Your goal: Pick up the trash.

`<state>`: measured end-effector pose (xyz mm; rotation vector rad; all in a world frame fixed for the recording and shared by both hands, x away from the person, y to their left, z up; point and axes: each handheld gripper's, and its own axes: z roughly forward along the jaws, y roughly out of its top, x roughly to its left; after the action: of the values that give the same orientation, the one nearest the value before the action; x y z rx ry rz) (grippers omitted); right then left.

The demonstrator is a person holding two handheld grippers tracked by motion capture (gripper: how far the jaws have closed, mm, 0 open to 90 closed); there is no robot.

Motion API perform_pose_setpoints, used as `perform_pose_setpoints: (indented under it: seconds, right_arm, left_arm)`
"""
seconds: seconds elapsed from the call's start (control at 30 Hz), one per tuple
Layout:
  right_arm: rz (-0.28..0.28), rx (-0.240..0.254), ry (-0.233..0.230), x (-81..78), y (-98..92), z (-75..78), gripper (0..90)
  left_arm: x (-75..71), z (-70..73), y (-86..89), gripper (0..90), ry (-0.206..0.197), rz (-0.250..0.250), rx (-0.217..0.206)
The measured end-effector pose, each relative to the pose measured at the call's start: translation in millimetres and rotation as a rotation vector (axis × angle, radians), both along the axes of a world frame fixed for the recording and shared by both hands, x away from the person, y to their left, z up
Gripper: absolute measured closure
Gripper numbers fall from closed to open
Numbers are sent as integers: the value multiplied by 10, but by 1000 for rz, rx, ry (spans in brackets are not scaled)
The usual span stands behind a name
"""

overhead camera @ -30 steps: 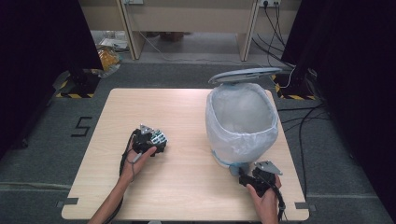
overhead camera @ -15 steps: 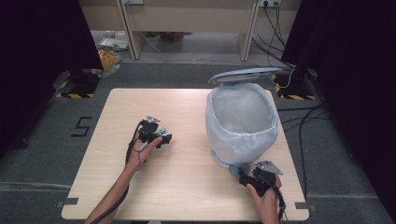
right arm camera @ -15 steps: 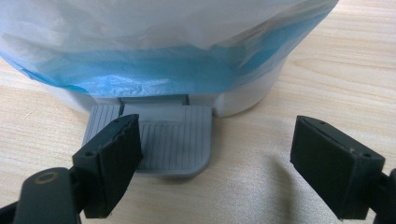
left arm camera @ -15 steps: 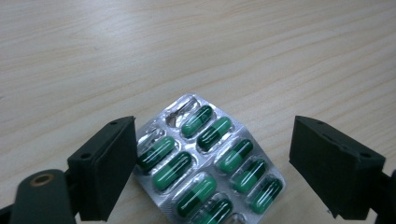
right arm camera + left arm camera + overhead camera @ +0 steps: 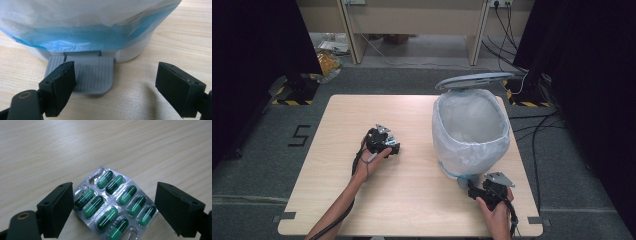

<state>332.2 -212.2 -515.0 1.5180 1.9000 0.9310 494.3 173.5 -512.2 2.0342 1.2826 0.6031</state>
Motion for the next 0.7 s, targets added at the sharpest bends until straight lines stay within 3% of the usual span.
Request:
perform_pose_setpoints:
  seconds: [0.1, 0.23, 0.3, 0.37, 0.4, 0.5, 0.7]
  right_arm:
    - [0, 0, 0, -1, 1, 0, 170]
    - [-2, 5, 3, -1, 2, 0, 169]
    - [-3, 8, 4, 0, 2, -1, 169]
    - [-3, 9, 4, 0, 1, -1, 169]
    - [-3, 8, 4, 0, 2, -1, 169]
    - [-2, 10, 5, 1, 1, -1, 169]
    - [0, 8, 4, 3, -4, -1, 169]
  left_arm:
    - [-24, -3, -4, 154, -20, -14, 46]
    - [-59, 9, 115, 152, -6, -9, 22]
    - [-67, -1, 208, 152, -9, 12, 45]
    - [-73, -2, 323, 154, -1, 36, 33]
    - [-77, 2, 386, 154, 3, 45, 3]
    - [-72, 26, 476, 154, -3, 57, 0]
    - [15, 50, 372, 152, 3, 40, -15]
